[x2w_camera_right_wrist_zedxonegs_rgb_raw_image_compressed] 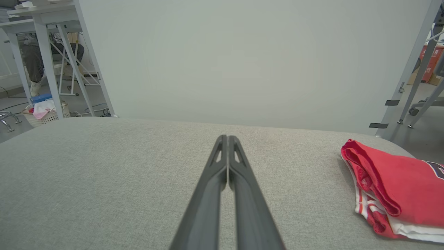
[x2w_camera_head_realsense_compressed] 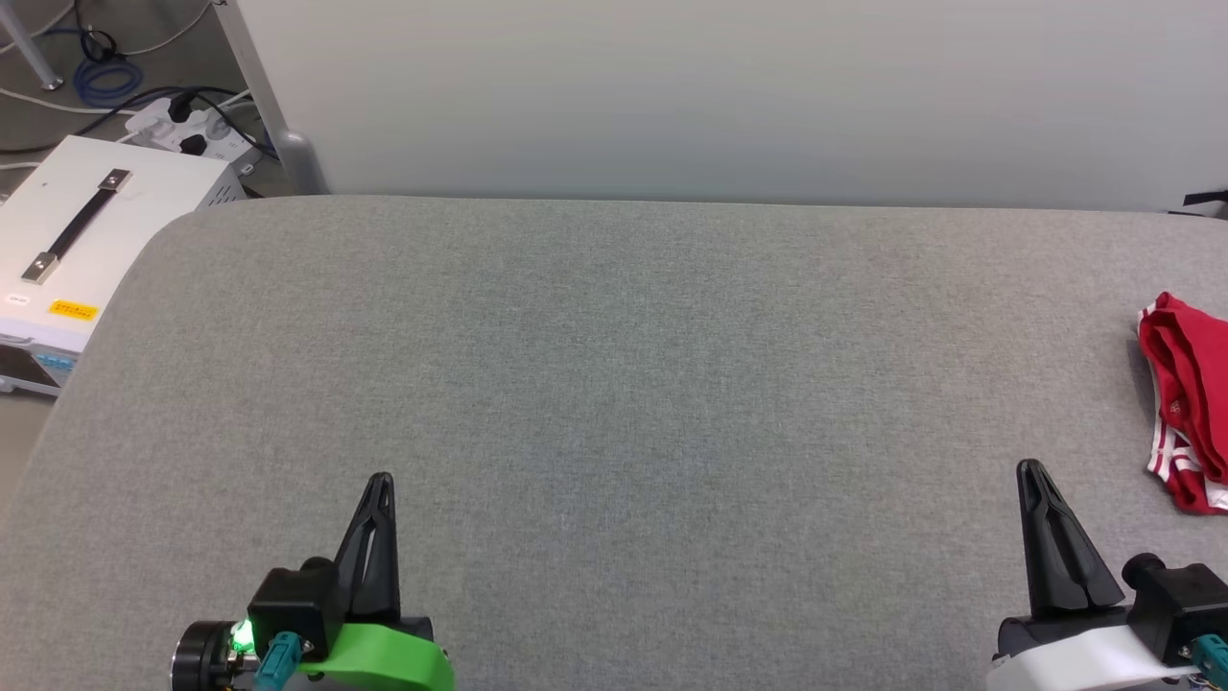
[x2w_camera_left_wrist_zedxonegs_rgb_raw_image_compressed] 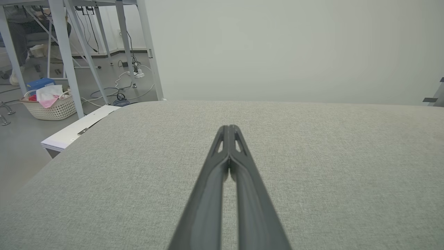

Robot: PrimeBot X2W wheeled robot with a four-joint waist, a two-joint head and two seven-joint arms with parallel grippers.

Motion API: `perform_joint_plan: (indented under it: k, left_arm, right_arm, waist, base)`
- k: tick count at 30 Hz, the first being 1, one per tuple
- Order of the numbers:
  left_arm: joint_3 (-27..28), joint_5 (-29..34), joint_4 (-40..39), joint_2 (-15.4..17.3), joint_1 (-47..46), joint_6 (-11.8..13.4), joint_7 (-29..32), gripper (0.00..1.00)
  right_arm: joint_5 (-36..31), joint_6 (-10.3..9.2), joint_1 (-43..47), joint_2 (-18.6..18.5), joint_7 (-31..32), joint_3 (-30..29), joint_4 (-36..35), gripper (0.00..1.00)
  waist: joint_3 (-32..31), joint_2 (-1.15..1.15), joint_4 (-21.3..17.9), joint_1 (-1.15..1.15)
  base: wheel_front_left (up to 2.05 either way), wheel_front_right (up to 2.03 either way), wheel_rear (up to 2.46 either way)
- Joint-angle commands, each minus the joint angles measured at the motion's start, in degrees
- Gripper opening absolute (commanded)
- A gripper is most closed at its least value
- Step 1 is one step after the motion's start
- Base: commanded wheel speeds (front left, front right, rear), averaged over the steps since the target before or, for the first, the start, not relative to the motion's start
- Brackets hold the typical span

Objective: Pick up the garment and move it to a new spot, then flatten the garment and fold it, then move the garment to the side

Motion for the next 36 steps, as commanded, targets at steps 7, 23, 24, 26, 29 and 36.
perform_joint_plan:
  k: [7, 23, 24, 26, 29, 36]
  left_arm:
    - [0.22, 0.59, -0.30, -0.06, -0.63, 0.18, 1.01, 0.00]
    - [0.51, 1.14, -0.58, -0.11, -1.26, 0.34, 2.84, 0.00]
    - [0.53, 1.17, -0.60, -0.11, -1.29, 0.35, 2.95, 0.00]
    - [0.56, 1.24, -0.63, -0.12, -1.37, 0.37, 3.18, 0.00]
    - [0.62, 1.35, -0.69, -0.13, -1.50, 0.40, 3.53, 0.00]
    - [0.75, 1.59, -0.82, -0.15, -1.78, 0.47, 4.35, 0.00]
  right_arm:
    - [-0.76, -0.01, -1.04, 0.15, 1.13, 0.15, 0.54, 0.00]
    - [-1.55, -0.01, -2.08, 0.29, 2.97, 0.35, 1.17, 0.00]
    - [-1.59, -0.01, -2.14, 0.30, 3.07, 0.37, 1.21, 0.00]
    - [-1.69, -0.01, -2.27, 0.32, 3.30, 0.39, 1.29, 0.00]
    - [-1.84, -0.01, -2.47, 0.35, 3.66, 0.43, 1.41, 0.00]
    - [-2.19, -0.02, -2.94, 0.41, 4.48, 0.52, 1.70, 0.00]
  waist:
    - [-0.10, 0.00, -0.20, 0.00]
    - [-0.30, 0.00, -0.63, 0.00]
    - [-0.32, 0.00, -0.65, 0.00]
    - [-0.34, 0.00, -0.71, 0.00]
    - [-0.38, 0.00, -0.79, 0.00]
    - [-0.47, 0.00, -0.98, 0.00]
  base:
    - [0.00, 0.00, 0.00]
    - [0.00, 0.00, 0.00]
    - [0.00, 0.00, 0.00]
    - [0.00, 0.00, 0.00]
    - [0.00, 0.00, 0.00]
    - [0.00, 0.00, 0.00]
